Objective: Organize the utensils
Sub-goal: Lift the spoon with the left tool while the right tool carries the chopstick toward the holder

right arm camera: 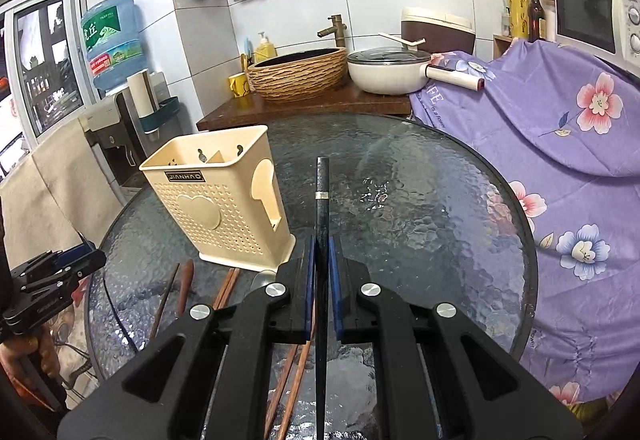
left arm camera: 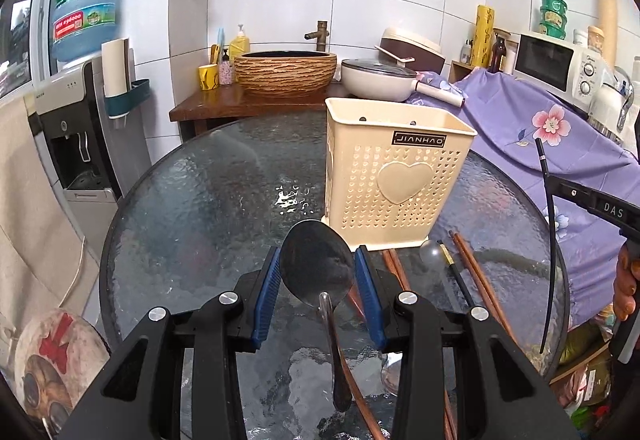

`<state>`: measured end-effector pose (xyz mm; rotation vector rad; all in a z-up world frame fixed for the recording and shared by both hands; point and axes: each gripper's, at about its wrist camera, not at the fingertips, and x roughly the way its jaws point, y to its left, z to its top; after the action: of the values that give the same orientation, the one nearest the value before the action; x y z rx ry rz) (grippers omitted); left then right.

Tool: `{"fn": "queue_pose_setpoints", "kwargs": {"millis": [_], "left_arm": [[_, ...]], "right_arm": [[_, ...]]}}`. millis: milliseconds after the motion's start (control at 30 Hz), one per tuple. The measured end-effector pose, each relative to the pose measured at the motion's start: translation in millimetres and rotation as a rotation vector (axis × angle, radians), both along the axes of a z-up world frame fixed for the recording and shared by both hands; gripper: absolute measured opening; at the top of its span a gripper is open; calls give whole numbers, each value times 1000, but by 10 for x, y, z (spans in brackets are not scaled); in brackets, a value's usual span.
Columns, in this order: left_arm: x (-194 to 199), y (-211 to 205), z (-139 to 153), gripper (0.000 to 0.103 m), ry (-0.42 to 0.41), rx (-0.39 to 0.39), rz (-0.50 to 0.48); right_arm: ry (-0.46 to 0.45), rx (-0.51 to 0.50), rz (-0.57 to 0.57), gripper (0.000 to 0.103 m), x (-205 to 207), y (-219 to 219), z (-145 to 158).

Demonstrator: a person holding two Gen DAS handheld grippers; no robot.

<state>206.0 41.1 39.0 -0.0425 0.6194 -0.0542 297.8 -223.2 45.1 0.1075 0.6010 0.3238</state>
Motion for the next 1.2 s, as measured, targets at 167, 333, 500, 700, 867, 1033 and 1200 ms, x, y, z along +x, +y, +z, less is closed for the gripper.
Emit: {"fn": "queue_pose_setpoints", "kwargs": {"millis": [167,333,500,700,867,1033,1200], "left_arm": [[-18,20,129,37,-20,-10,-25],[-5,-2,225,37,-29,-15,-52],[9,-79,320,37,-53,11,-78],[83,-125,420,37,-70,-4,-105],[173,-186,537,37,-95,-11,-117],[366,-201,738,37,-116,-45,-122],[564,-210,1129,37,-197,-66,-118]], "right_arm": [[-31,7,14,8,-72,-61,125],[-50,18,36,8,-127,-102,230],[-58,19,55,8,-140,-99,291],[-65,31,86,8,-146,-81,405],[-92,23,111,8,-176,-37,563],[-121,23,145,8,-161,38,798],[-162,64,199,8,-91,141,1235]]}}
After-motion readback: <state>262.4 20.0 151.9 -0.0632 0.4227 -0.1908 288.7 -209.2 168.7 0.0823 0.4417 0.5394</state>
